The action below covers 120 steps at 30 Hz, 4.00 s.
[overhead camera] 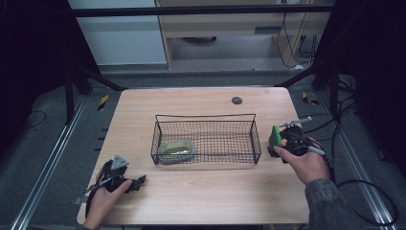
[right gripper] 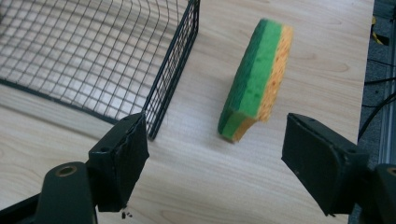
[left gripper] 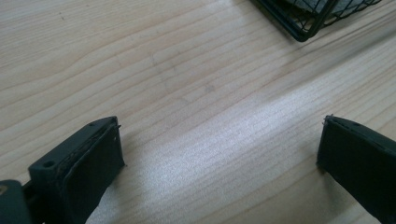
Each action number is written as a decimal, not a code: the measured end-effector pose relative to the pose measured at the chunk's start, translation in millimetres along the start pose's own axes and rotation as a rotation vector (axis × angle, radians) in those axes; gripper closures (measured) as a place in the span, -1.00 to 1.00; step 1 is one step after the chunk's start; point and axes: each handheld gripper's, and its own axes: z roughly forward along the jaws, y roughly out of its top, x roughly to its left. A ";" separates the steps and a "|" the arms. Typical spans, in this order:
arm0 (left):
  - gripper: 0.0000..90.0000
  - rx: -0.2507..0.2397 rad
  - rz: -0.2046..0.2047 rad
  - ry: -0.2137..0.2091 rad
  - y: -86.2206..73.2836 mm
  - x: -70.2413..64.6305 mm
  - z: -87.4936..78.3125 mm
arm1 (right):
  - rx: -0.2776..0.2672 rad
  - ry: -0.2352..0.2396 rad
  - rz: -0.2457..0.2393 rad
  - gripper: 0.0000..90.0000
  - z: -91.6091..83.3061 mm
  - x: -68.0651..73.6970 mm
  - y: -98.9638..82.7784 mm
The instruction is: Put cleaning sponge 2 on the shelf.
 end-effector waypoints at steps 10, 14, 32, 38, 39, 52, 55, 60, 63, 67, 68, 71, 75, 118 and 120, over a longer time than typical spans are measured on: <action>-1.00 -0.006 -0.001 -0.001 -0.1 0.4 0.6 | 0.022 -0.013 0.015 -0.20 0.6 -9.1 30.8; -1.00 -0.006 0.001 0.000 -0.1 0.4 0.5 | 0.046 -0.023 0.017 -0.18 7.4 -13.3 39.8; -1.00 -0.005 0.000 0.000 -0.1 0.4 0.4 | 0.172 -0.056 0.131 -0.19 53.7 -33.0 57.6; -1.00 -0.005 0.000 0.000 -0.1 0.4 0.4 | 0.218 -0.052 0.122 0.00 61.7 -30.2 55.1; -1.00 -0.005 0.000 0.000 -0.1 0.4 0.4 | 0.221 -0.050 0.117 0.07 62.9 -29.9 54.4; -1.00 -0.006 -0.007 0.008 0.6 -0.5 1.2 | 0.150 0.003 0.065 0.42 45.0 -26.8 51.5; -1.00 -0.005 -0.005 0.007 0.8 -0.2 1.3 | 0.123 0.018 0.039 0.42 35.1 -24.6 52.7; -1.00 -0.004 -0.004 0.007 0.9 -0.1 1.4 | 0.089 0.029 0.015 0.42 20.1 -19.2 58.4; -1.00 -0.004 -0.004 0.007 0.9 -0.1 1.4 | 0.065 0.036 0.007 0.42 12.1 -16.4 62.5; -1.00 -0.002 -0.004 0.007 1.0 -0.1 1.3 | 0.044 0.045 -0.013 0.42 3.5 -11.8 68.0; -1.00 -0.002 -0.004 0.007 1.0 -0.1 1.3 | 0.040 0.045 -0.014 0.41 1.8 -10.0 69.3; -1.00 -0.002 -0.004 0.007 1.0 -0.1 1.3 | 0.027 0.052 -0.029 0.42 -2.4 -7.2 72.1; -1.00 -0.002 -0.004 0.007 1.0 -0.1 1.3 | 0.014 0.056 -0.041 0.41 -9.2 -3.9 75.0; -1.00 -0.002 -0.004 0.007 1.0 0.0 1.3 | -0.019 0.120 -0.132 0.41 7.6 37.9 101.2; -1.00 -0.002 -0.004 0.007 1.0 -0.1 1.3 | -0.014 0.120 -0.130 0.41 11.0 38.7 100.8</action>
